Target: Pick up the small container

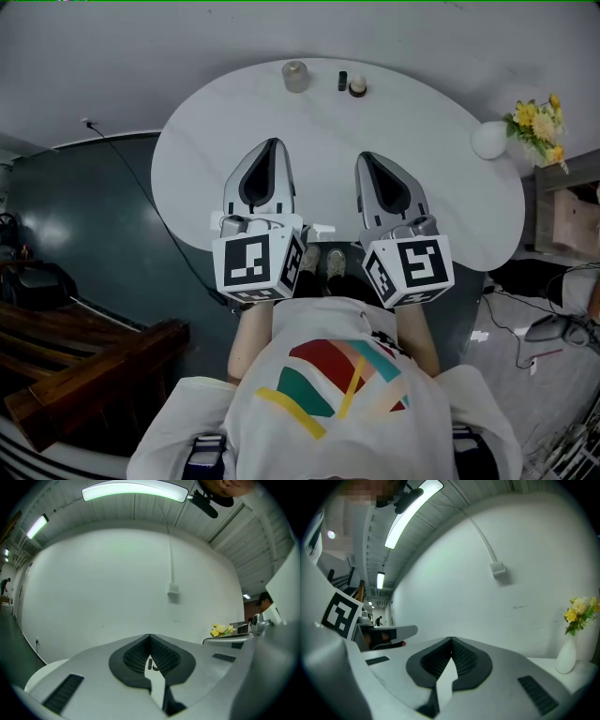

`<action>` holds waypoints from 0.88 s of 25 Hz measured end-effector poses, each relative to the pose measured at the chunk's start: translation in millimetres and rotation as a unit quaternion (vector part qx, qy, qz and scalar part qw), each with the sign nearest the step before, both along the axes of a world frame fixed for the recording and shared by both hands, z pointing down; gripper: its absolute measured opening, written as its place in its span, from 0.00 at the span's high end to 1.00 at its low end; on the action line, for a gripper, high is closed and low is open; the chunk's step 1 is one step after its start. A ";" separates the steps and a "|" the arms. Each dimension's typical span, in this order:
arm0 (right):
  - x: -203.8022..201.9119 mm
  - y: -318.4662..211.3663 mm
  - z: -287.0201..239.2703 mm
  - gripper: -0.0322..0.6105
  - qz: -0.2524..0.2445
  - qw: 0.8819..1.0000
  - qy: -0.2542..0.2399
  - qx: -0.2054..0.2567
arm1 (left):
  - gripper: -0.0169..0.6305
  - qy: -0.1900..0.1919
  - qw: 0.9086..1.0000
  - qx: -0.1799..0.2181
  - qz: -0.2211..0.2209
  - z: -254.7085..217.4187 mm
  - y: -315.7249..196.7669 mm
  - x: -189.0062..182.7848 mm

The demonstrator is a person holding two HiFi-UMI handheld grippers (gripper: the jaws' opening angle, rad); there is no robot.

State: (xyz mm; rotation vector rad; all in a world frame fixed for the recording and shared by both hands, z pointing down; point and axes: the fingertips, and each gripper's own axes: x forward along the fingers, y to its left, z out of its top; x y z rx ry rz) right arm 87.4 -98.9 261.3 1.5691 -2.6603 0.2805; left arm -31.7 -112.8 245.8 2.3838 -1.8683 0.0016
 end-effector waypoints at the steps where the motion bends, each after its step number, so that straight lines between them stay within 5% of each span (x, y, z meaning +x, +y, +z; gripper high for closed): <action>1: -1.0 -1.1 -1.8 0.93 0.002 1.000 0.002 0.004 | 0.95 0.002 1.000 -0.001 0.000 0.3 -0.8 -2.0; 18: -20.3 -45.0 -20.7 0.93 0.005 0.999 0.005 0.040 | 0.95 0.008 1.000 0.000 -0.018 -0.9 -24.3 -24.6; 22: -33.9 -64.4 -30.6 0.84 -0.026 0.998 0.005 0.049 | 0.95 0.005 1.000 -0.014 -0.025 8.2 -28.4 -31.6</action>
